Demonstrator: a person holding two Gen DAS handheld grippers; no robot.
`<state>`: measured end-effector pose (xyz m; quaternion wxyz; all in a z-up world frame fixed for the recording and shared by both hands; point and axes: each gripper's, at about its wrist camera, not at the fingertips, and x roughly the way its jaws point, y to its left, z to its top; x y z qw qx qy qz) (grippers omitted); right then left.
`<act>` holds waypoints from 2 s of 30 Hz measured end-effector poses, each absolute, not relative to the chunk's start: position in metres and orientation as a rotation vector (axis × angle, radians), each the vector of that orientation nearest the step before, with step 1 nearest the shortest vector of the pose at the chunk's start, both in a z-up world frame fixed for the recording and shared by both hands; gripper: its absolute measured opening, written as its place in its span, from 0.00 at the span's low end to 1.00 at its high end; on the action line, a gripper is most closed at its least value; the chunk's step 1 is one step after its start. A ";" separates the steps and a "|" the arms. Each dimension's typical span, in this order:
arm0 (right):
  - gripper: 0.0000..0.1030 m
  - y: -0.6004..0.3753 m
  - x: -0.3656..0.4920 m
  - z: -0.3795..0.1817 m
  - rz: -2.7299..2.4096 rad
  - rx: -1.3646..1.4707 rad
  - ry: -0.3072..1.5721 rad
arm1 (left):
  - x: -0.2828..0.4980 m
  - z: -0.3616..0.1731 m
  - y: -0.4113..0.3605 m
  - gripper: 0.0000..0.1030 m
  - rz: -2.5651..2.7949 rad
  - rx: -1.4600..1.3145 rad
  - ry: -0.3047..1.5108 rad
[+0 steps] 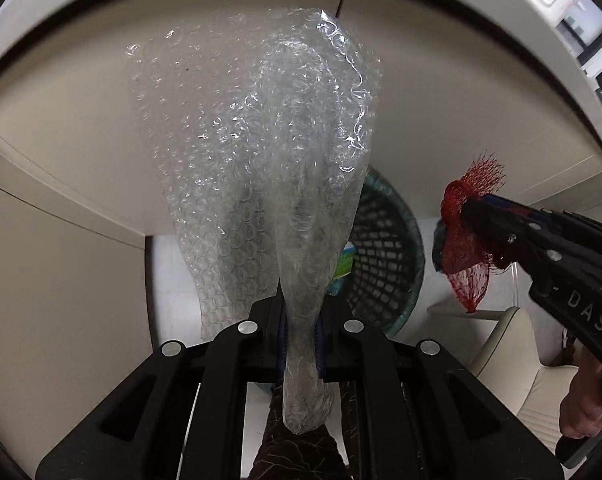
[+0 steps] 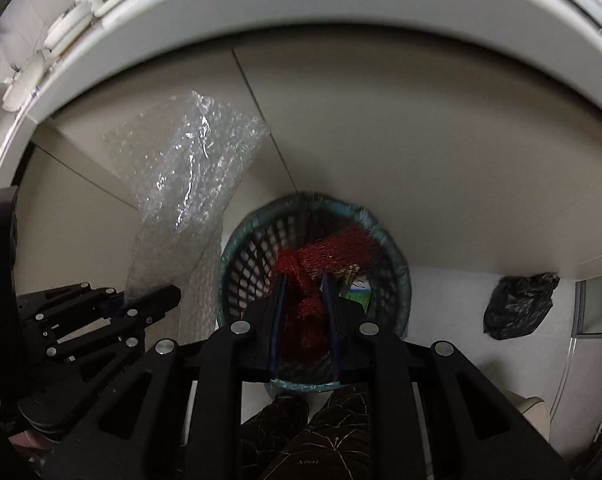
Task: Collect trash
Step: 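Carry the bubble wrap and red net down over the mesh bin, then open the right tool to drop the net while the left tool releases the bubble wrap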
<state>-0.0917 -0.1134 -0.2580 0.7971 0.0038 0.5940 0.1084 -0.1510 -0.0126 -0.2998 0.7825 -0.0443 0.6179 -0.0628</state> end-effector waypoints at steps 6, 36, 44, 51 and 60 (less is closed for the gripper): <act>0.20 -0.111 -0.088 -0.291 0.261 0.001 1.344 | -0.142 -0.317 -0.017 0.09 -0.118 -0.090 1.367; 0.84 -0.171 -0.102 -0.285 0.110 0.008 1.307 | -0.119 -0.349 -0.059 0.37 -0.204 0.003 1.433; 0.84 -0.178 -0.101 -0.276 0.092 0.008 1.299 | -0.125 -0.339 -0.060 0.68 -0.204 -0.023 1.374; 0.84 -0.176 -0.097 -0.253 0.086 0.006 1.262 | -0.125 -0.307 -0.051 0.87 -0.202 -0.051 1.285; 0.84 -0.169 -0.084 -0.189 0.060 -0.006 1.147 | -0.120 -0.221 -0.018 0.94 -0.192 -0.086 1.128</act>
